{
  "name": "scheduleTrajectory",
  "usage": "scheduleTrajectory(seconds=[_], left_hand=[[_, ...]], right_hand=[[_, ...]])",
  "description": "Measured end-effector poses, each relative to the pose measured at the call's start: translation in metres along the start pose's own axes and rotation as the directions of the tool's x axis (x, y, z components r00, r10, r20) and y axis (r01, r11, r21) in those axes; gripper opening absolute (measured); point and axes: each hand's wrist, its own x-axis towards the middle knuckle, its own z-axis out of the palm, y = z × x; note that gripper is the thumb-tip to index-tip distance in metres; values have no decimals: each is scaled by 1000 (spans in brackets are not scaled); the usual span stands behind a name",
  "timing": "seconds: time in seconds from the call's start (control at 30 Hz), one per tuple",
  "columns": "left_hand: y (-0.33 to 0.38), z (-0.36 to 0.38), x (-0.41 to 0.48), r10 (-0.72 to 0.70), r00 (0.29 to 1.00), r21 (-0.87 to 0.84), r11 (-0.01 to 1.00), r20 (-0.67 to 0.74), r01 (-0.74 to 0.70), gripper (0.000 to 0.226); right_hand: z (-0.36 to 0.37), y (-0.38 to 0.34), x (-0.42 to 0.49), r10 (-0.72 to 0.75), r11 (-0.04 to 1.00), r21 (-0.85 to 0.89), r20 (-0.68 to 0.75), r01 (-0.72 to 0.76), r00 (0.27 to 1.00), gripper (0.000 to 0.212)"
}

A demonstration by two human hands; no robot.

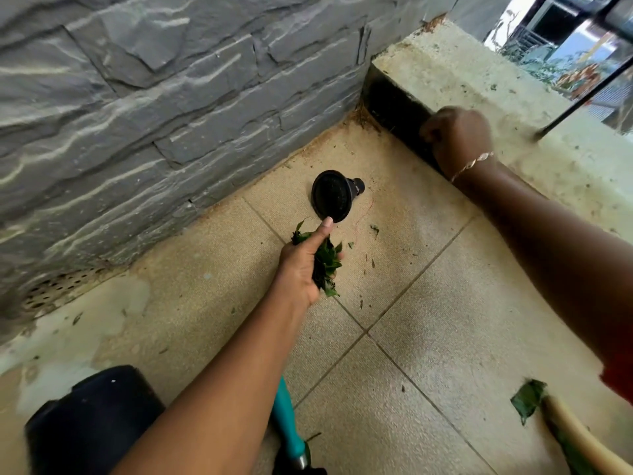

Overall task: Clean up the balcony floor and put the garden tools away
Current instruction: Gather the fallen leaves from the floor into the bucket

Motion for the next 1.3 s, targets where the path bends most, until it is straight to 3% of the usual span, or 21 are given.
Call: scheduleTrajectory(seconds=[0.1,0.2,0.4,0.5,0.6,0.7,0.77,0.87,1.0,1.17,1.23,1.3], left_hand=[[-1,-3,0,-13,1000,-18,1000,22,14,19],[-6,-5,1,-5,1000,14,1000,-2,5,11],[-12,-14,-2,-22,1000,86,996,-8,22,10],[-11,-20,-5,-19,1000,86,996,9,18,3],[-13,-27,-5,-10,1000,92,996,3,10,6],[-14,-32,-9,-25,999,96,995,21,23,3],[-14,-32,-12,-57,997,87,995,58,52,7],[-13,-28,-21,-82,987,60,995,138,74,16],[-15,-27,-35,-94,970,77,994,224,79,21],[-33,-37,-46,-168,956,223,968,242,113,33],[-41,-39,-52,-177,951,250,962,252,112,29],[-50,-41,-57,-173,957,273,956,234,106,21]], right_hand=[[17,-32,-56,-197,972,172,242,158,950,17],[38,-41,-94,-241,965,204,439,165,866,27],[39,-49,-91,-161,976,207,461,70,873,11],[33,-66,-92,-170,941,340,481,-4,860,18],[41,-83,-97,-244,950,298,533,90,810,22],[40,-87,-92,-191,971,226,544,77,817,15],[34,-90,-91,-135,949,313,533,-46,835,11],[20,-110,-105,-150,812,550,520,-196,841,10],[9,-123,-123,-241,882,470,448,2,861,25],[3,-119,-146,-452,877,368,409,309,793,22],[0,-117,-152,-479,864,403,477,301,737,25],[-7,-110,-157,-470,855,489,590,173,657,33]])
